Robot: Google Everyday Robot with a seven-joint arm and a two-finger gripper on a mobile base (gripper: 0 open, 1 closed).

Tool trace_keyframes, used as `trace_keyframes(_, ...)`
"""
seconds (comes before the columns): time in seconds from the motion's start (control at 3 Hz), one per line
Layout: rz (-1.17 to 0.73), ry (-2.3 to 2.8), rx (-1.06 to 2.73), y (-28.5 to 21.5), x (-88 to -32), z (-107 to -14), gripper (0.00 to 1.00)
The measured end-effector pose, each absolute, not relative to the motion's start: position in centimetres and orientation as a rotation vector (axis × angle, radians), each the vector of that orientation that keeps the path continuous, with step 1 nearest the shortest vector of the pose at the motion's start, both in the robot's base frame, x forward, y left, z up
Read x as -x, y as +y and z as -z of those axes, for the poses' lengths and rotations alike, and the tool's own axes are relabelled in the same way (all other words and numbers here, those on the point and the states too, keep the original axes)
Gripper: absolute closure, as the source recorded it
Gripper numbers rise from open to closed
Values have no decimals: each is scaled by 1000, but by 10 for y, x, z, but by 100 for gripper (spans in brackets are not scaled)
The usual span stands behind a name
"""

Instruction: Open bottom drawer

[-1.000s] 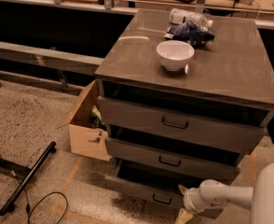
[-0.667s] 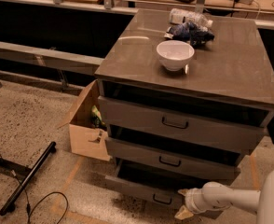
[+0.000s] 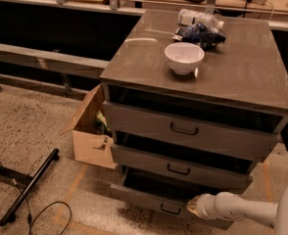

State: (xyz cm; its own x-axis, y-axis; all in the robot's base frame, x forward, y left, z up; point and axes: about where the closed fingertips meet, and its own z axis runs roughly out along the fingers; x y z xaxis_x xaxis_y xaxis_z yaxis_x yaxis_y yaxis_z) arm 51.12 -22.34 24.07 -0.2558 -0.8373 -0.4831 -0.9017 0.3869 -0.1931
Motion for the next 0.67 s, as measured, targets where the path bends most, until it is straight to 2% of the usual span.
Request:
trace_keyframes(0.33, -90, 2136, 1427, -232, -534, -241, 100)
trace_keyframes(0.67, -20, 2135, 1405, -237, -551, -233, 100)
